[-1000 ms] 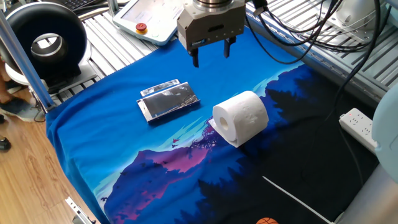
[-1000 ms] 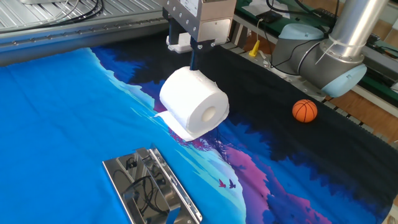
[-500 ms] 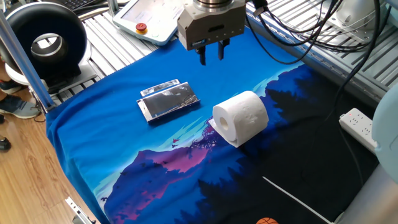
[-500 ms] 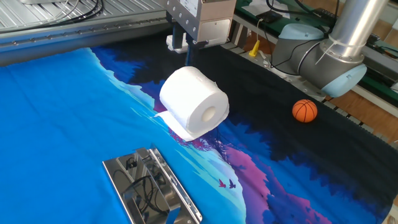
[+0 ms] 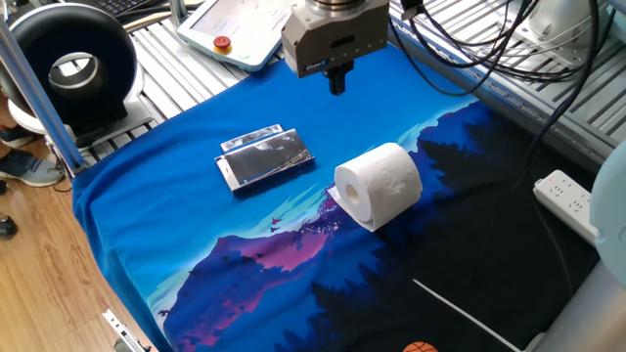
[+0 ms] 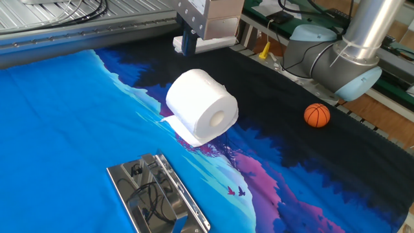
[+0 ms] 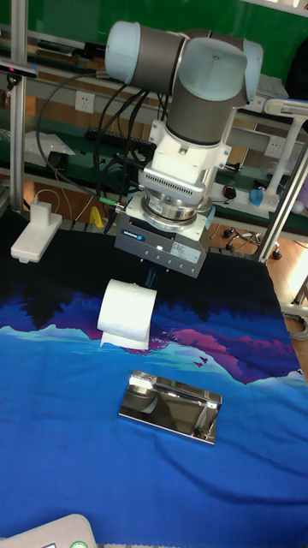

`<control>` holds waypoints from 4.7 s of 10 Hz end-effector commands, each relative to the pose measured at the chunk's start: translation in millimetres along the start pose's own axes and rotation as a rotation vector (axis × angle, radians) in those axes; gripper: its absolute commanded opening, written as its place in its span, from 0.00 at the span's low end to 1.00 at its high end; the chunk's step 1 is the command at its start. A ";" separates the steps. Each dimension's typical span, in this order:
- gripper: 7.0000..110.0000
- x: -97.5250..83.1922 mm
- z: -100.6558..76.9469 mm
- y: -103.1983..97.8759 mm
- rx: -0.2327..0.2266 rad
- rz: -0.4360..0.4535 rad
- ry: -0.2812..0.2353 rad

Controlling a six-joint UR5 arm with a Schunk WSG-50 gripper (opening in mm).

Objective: Put the toilet paper on its holder

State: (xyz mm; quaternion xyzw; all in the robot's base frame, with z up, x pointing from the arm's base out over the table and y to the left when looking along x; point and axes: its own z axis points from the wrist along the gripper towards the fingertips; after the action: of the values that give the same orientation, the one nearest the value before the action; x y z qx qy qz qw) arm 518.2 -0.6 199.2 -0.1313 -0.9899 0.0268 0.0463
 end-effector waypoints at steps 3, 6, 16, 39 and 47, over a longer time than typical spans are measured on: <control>0.00 -14.2 -2.2 -4.6 0.020 -0.026 -0.058; 0.00 -15.6 -3.4 6.0 -0.024 -0.011 -0.065; 0.00 -22.3 3.6 12.9 -0.053 0.020 -0.079; 0.00 -23.3 10.3 37.6 -0.150 0.006 -0.070; 0.00 -24.9 10.2 39.2 -0.157 0.014 -0.075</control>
State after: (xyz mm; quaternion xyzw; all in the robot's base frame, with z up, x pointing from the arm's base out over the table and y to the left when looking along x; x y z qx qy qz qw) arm 550.1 27.5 183.0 -0.1390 -0.9895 -0.0386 -0.0003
